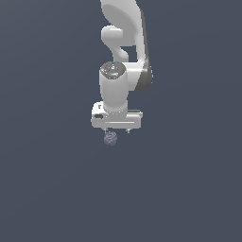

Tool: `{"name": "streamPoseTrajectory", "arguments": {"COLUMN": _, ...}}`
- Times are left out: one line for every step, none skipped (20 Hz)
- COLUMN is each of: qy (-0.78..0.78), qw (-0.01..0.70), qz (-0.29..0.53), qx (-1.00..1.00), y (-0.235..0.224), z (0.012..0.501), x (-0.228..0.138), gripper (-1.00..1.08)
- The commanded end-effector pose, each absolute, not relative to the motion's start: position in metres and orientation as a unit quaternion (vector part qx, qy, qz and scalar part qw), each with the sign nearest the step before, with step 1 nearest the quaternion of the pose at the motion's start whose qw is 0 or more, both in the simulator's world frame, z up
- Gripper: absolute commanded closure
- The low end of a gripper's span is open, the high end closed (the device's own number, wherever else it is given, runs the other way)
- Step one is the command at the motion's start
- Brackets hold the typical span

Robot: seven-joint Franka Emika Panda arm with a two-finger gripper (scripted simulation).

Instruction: Pick up the object and move it to a goal position.

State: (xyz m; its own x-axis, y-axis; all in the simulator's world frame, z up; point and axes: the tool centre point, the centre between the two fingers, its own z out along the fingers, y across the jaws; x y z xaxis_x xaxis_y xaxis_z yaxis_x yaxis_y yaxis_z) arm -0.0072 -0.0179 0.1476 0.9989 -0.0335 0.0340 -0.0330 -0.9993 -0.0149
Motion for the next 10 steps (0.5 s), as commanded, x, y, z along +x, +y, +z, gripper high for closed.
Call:
{"name": "streamPoseTrajectory", "arguments": {"qy": 0.028, "qw": 0.005, "qz": -0.011, "qx": -1.000, "y": -0.031, "z": 0.127, "x": -0.015, "gripper": -0.92}}
{"name": "streamPoseTrajectory", "arguments": {"qy": 0.032, "qw": 0.004, "qz": -0.009, "qx": -0.999, "y": -0.036, "z": 0.120, "x": -0.019, "gripper": -0.92}}
{"name": "streamPoseTrajectory", "arguments": {"qy": 0.036, "qw": 0.003, "qz": -0.007, "qx": -0.999, "y": -0.040, "z": 0.113, "x": -0.022, "gripper": -0.92}}
{"name": "streamPoseTrajectory", "arguments": {"qy": 0.039, "qw": 0.002, "qz": -0.005, "qx": -0.999, "y": -0.044, "z": 0.108, "x": -0.024, "gripper": -0.92}}
{"name": "streamPoseTrajectory", "arguments": {"qy": 0.042, "qw": 0.002, "qz": -0.004, "qx": -0.999, "y": -0.047, "z": 0.103, "x": -0.027, "gripper": -0.92}}
{"name": "streamPoseTrajectory", "arguments": {"qy": 0.044, "qw": 0.001, "qz": -0.003, "qx": -0.999, "y": -0.050, "z": 0.099, "x": -0.029, "gripper": -0.92}}
{"name": "streamPoseTrajectory", "arguments": {"qy": 0.046, "qw": 0.001, "qz": -0.002, "qx": -0.999, "y": -0.052, "z": 0.095, "x": -0.031, "gripper": -0.92}}
{"name": "streamPoseTrajectory", "arguments": {"qy": 0.047, "qw": 0.000, "qz": -0.001, "qx": -0.999, "y": -0.054, "z": 0.093, "x": -0.032, "gripper": -0.92}}
{"name": "streamPoseTrajectory", "arguments": {"qy": 0.048, "qw": 0.000, "qz": 0.000, "qx": -0.999, "y": -0.055, "z": 0.091, "x": -0.033, "gripper": -0.92}}
{"name": "streamPoseTrajectory", "arguments": {"qy": 0.049, "qw": 0.000, "qz": 0.000, "qx": -0.999, "y": -0.056, "z": 0.090, "x": -0.034, "gripper": -0.92}}
